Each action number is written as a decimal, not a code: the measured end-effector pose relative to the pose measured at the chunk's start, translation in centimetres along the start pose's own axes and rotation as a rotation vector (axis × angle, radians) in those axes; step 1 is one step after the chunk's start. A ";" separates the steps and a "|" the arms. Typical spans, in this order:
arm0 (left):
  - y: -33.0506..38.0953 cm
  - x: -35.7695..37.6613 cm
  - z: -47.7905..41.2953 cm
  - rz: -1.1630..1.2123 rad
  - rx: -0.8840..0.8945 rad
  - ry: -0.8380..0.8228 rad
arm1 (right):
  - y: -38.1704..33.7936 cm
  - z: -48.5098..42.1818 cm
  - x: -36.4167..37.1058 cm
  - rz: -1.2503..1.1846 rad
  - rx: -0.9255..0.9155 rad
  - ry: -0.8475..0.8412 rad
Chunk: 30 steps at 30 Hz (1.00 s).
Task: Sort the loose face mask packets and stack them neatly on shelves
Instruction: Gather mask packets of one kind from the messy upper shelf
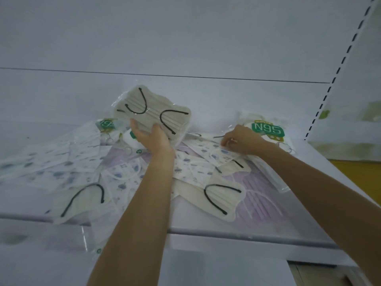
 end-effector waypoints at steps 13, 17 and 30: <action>3.1 0.5 2.6 -0.259 0.509 -0.078 | 6.7 8.5 -1.2 -0.016 0.747 0.274; 3.2 0.7 2.8 -0.263 0.617 -0.101 | 5.1 7.7 0.3 0.027 0.447 0.086; 3.1 1.6 4.3 -0.296 0.586 -0.237 | 4.3 9.0 0.3 0.097 0.629 0.317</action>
Point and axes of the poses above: each hand's wrist, its own z-axis away from the middle knuckle, its own x-axis out of the palm, y = z × x, the point moved 4 cm from there along -z, towards the middle knuckle, and after that the axes turned 13 degrees about -z, right-handed, at the moved point
